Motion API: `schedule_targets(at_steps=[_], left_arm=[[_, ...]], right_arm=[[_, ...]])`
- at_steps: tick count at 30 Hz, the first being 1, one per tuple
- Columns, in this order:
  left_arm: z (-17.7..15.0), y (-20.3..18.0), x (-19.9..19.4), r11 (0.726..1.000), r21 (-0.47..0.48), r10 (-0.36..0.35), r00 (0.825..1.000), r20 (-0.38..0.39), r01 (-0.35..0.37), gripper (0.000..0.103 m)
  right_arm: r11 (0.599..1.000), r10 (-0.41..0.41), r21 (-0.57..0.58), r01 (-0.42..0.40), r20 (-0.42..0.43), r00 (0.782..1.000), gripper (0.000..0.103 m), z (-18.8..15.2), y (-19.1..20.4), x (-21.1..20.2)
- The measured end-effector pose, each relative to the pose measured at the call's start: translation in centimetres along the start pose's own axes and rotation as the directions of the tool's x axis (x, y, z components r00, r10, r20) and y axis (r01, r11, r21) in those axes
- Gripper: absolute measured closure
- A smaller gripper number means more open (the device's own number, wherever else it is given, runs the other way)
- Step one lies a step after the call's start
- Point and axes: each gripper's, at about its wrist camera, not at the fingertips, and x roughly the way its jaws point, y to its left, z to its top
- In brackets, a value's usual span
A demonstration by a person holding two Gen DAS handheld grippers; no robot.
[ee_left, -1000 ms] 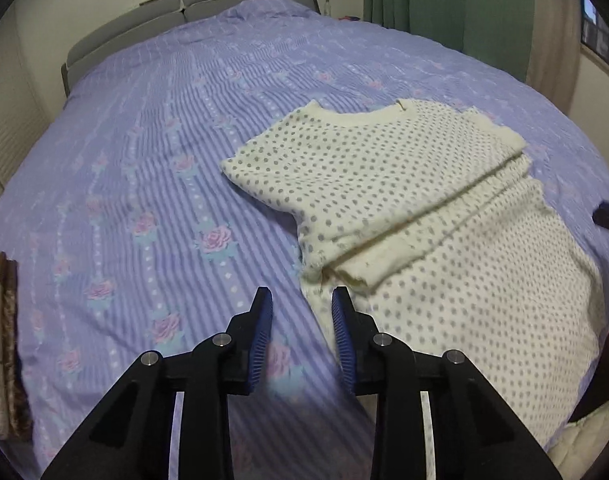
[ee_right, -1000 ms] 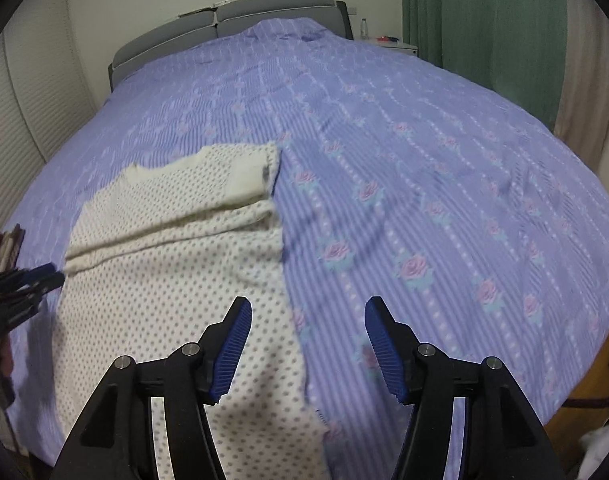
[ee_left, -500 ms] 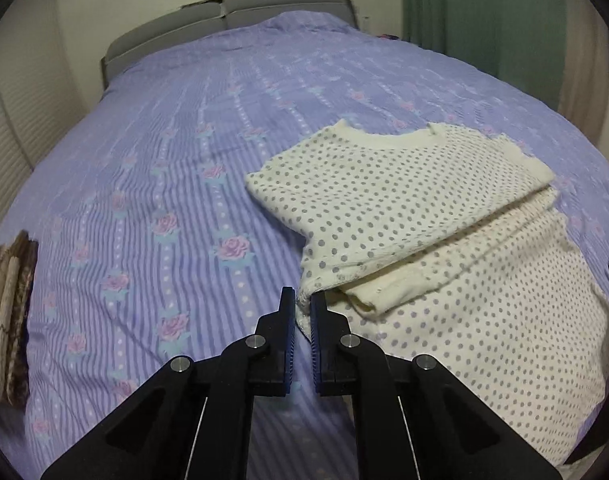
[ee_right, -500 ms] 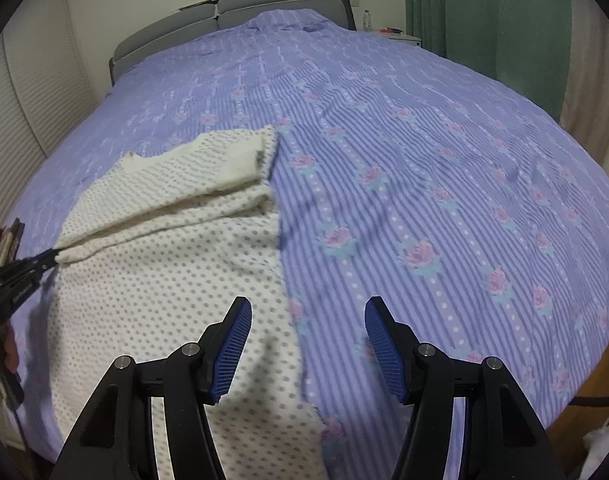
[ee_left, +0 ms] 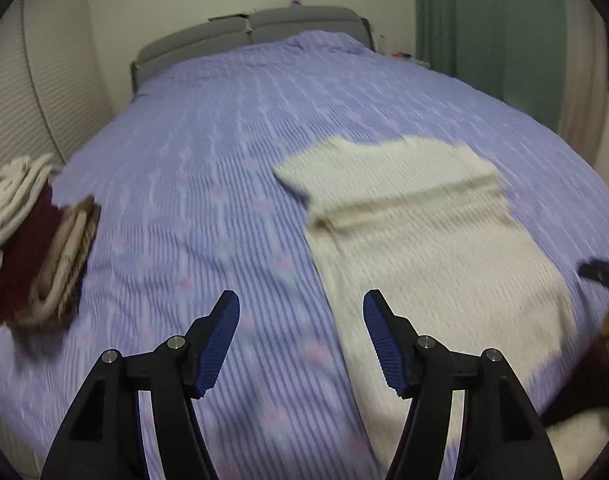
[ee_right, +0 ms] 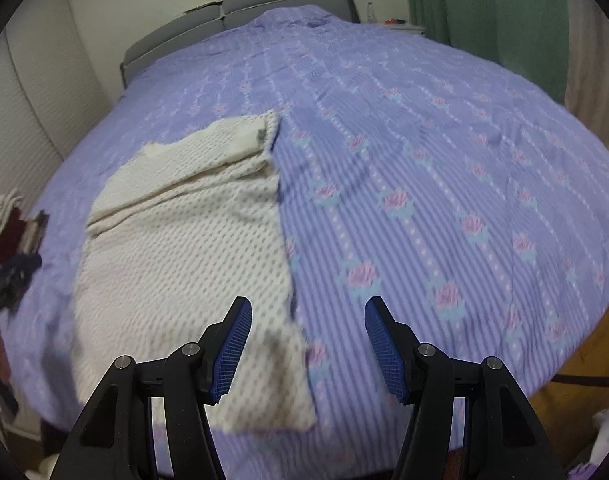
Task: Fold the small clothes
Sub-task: 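Move both open tools to the shirt hem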
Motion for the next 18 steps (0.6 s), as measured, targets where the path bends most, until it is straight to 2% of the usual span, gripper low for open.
schedule_targets(at_steps=[4,6,9,14,18], left_arm=[[-3.7,-1.7,-1.3,0.999,-0.017,-0.052,0.998,-0.046,0.051,0.040],[-5.3,-2.3,-0.9,0.992,-0.069,-0.107,0.990,-0.086,0.102,0.040],[-7.0,-2.4,-0.1,0.985,-0.124,-0.138,0.983,-0.120,0.124,0.041],[-8.4,-2.2,0.8,0.972,-0.174,-0.185,0.972,-0.145,0.159,0.045],[-9.1,-2.5,1.5,0.962,-0.188,-0.229,0.959,-0.170,0.197,0.049]], right_arm=[[0.999,0.043,-0.020,-0.043,-0.028,0.999,0.043,-1.6,0.1,-0.6],[0.998,0.063,-0.024,-0.064,-0.044,0.997,0.044,-2.3,0.1,-0.6],[0.998,0.064,-0.015,-0.065,-0.063,0.996,0.044,-3.3,-0.2,-0.4],[0.998,0.066,0.031,-0.064,-0.084,0.994,0.049,-4.5,-1.0,-0.1],[0.999,0.053,0.018,-0.051,-0.106,0.993,0.050,-5.2,-0.7,0.5]])
